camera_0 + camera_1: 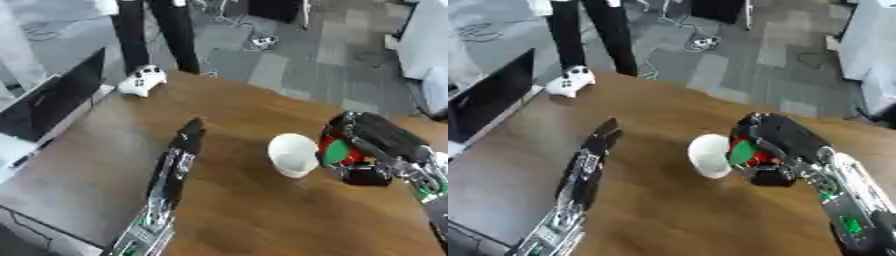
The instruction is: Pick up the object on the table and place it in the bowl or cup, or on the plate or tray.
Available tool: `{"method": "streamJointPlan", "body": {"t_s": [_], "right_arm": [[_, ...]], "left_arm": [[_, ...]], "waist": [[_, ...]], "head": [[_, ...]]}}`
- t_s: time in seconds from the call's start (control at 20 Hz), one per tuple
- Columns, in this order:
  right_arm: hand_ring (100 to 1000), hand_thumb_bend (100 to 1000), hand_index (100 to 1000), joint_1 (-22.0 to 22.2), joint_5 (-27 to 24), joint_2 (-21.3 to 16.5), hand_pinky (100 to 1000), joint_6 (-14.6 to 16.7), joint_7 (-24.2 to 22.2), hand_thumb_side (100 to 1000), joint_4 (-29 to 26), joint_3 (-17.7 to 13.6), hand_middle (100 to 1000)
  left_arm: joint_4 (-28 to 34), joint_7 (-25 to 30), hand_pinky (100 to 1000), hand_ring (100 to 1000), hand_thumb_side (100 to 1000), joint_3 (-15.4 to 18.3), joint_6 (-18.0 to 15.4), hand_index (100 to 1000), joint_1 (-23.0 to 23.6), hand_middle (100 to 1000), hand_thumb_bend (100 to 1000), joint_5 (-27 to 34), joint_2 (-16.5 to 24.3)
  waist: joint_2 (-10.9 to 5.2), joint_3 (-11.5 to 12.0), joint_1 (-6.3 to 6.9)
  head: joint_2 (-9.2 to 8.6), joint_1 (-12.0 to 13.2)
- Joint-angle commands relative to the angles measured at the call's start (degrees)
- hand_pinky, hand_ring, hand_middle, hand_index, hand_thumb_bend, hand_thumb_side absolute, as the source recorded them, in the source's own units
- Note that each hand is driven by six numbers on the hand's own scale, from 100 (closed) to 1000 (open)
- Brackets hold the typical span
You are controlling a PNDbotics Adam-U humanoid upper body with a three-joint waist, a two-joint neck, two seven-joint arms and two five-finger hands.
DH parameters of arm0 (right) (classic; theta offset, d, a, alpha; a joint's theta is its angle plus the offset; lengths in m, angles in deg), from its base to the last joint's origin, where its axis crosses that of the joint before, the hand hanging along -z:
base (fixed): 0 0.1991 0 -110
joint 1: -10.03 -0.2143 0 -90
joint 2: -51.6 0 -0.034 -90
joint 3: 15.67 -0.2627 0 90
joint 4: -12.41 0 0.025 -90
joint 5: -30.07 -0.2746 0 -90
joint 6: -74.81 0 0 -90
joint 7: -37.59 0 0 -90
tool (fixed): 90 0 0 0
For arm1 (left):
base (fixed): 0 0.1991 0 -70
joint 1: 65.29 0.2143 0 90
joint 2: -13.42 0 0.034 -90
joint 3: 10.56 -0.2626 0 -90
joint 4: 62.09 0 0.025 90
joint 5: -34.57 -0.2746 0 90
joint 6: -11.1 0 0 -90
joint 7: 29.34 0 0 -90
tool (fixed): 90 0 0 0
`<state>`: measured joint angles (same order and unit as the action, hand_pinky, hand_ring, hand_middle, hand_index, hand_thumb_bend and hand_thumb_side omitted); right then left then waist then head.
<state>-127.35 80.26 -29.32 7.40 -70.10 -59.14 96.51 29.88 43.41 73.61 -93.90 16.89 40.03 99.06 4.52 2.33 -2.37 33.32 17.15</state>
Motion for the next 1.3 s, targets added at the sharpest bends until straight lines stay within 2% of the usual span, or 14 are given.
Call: {"method": "streamJointPlan", "body": {"t_s": [0.05,0.35,0.8,0.95,1.3], "right_arm": [[312,157,349,-2.4,1.9,0.9,295,0.9,0.6,100,1.4,-0.4,233],[309,159,354,-3.9,5.8,2.1,297,1.9,3.1,100,5.7,-1.9,233],[302,168,359,-5.9,9.2,2.5,300,2.6,5.4,100,8.9,-3.7,228],[302,169,361,-6.5,10.5,2.9,302,2.4,5.9,100,10.7,-4.4,227],[302,170,363,-8.3,14.9,3.9,304,2.1,7.4,100,16.2,-6.8,227]], "left_arm": [[1.3,0.3,1000,919,876,0.0,-0.2,890,-0.4,946,587,-0.4,1.0],[1.5,0.6,1000,918,876,-0.3,-0.2,889,-0.4,942,587,-0.5,0.6],[1.7,1.0,1000,917,877,-0.6,-0.2,887,-0.4,940,587,-0.7,0.4],[1.7,1.3,1000,917,877,-0.8,-0.2,886,-0.5,940,587,-0.6,0.3],[1.8,1.9,1000,916,877,-1.3,-0.1,886,-0.9,940,587,-0.6,0.3]], "waist": [[-0.47,0.3,0.18],[-0.15,1.0,0.14],[0.18,1.3,0.19],[0.18,1.5,0.27],[0.1,2.4,0.09]], "head": [[-1.29,0.3],[-2.33,1.2],[-3.1,2.3],[-2.83,2.6],[-0.95,3.3]]}}
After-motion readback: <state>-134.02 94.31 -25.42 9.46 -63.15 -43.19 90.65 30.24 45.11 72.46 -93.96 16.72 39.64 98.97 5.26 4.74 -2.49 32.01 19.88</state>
